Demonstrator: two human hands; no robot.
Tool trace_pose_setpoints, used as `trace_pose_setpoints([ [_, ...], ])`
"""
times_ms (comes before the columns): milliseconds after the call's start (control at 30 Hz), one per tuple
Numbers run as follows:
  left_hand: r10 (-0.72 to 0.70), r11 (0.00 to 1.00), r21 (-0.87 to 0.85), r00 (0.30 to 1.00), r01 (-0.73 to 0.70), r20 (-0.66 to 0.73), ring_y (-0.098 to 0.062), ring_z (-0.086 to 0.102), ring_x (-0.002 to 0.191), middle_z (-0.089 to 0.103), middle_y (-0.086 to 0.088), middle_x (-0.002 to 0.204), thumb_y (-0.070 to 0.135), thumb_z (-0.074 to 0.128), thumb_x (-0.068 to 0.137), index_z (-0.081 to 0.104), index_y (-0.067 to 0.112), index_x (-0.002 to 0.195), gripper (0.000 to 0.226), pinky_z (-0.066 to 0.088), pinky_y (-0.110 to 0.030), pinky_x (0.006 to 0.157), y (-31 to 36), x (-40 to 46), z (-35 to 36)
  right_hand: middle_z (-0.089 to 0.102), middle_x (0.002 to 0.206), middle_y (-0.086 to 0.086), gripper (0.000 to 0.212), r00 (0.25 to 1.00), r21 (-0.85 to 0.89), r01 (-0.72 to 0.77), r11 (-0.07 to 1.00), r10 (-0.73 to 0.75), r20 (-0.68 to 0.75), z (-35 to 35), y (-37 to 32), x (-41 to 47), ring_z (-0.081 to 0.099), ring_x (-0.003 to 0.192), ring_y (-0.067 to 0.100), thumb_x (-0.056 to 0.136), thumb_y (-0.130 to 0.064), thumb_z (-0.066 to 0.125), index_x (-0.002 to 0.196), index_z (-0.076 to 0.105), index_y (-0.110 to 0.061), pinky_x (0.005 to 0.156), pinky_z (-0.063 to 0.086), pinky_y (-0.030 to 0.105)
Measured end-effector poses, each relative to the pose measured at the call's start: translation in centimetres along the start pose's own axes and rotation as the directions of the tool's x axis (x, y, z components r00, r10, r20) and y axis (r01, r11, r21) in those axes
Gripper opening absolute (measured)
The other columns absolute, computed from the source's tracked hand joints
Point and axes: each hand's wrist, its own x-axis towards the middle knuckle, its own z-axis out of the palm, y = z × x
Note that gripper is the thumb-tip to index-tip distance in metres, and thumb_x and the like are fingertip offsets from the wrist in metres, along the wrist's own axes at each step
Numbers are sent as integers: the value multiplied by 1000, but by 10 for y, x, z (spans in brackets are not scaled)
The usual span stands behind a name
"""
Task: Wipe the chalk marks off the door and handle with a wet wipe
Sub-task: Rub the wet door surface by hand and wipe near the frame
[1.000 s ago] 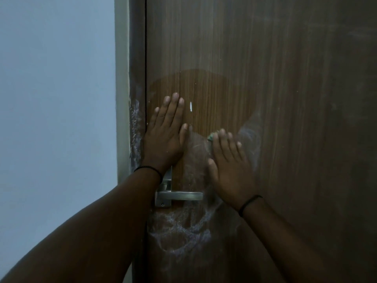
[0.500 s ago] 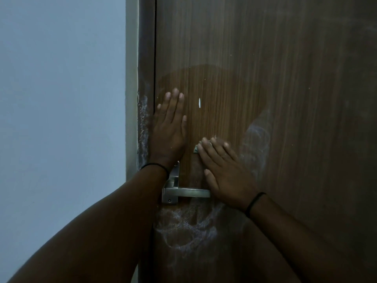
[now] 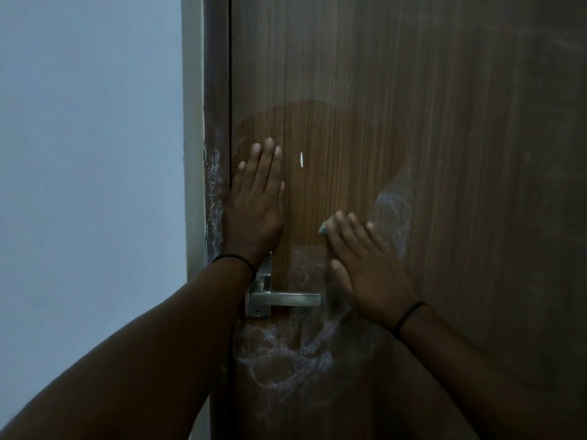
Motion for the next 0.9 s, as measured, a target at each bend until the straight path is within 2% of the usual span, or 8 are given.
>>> trace_pose_setpoints([
  [100, 14, 1000, 23, 1000, -14, 9, -21, 7, 154, 14, -7, 166, 24, 34, 106, 17, 13, 158, 55, 6, -39, 125, 1, 1, 0, -8, 165, 4, 64, 992, 61, -116, 991, 119, -46, -8, -3, 19, -12, 152, 17, 102, -43, 10, 157, -2, -14, 124, -3, 38],
  [267, 60, 996, 67, 997, -63, 52, -22, 4, 154, 9, -7, 167, 32, 29, 107, 14, 18, 159, 56, 8, -42, 125, 2, 1, -2, -3, 165, 2, 62, 1000, 73, 5, 997, -6, 15, 2, -17, 3, -10, 152, 15, 102, -40, 14, 158, 4, -15, 125, 3, 40],
  [400, 89, 987, 126, 991, -101, 97, -27, 2, 154, 5, -7, 167, 44, 27, 106, 14, 30, 158, 56, 8, -51, 123, 0, 2, -1, -2, 165, -3, 60, 996, 30, -67, 997, 65, 52, 5, 5, -25, -9, 152, 10, 102, -40, 12, 158, 2, -21, 124, 2, 39],
  [567, 168, 968, 161, 976, -190, 142, -31, 0, 154, 2, -7, 167, 57, 25, 102, 10, 34, 158, 63, 9, -60, 119, 15, 15, 0, -3, 165, -5, 60, 994, 10, -79, 997, 78, 71, -5, 7, -26, -11, 151, 9, 101, -41, 7, 158, 2, -23, 123, -8, 34],
  [667, 112, 982, 138, 982, -133, 149, -28, -2, 154, 1, -6, 168, 58, 24, 102, 10, 34, 158, 63, 6, -60, 120, 30, 20, 2, -4, 166, -2, 59, 990, 45, -138, 989, 136, 35, -7, 10, -23, -12, 151, 12, 103, -40, 10, 157, -2, -21, 124, -5, 37],
  [800, 108, 983, 136, 986, -126, 128, -27, -1, 154, 2, -5, 168, 58, 26, 101, 11, 34, 158, 63, 6, -58, 121, 29, 17, 6, -8, 165, 5, 62, 934, 161, -329, 931, 346, -93, -20, 30, 19, -11, 152, 18, 105, -36, 20, 157, -5, -15, 125, 0, 42],
  [900, 109, 983, 136, 987, -125, 118, -28, 0, 154, 4, -6, 167, 57, 26, 101, 12, 33, 158, 63, 7, -58, 121, 30, 17, 6, -8, 165, 7, 64, 931, 184, -308, 933, 336, -144, -21, 24, 41, -11, 152, 20, 104, -36, 23, 157, -5, -14, 124, -2, 42],
])
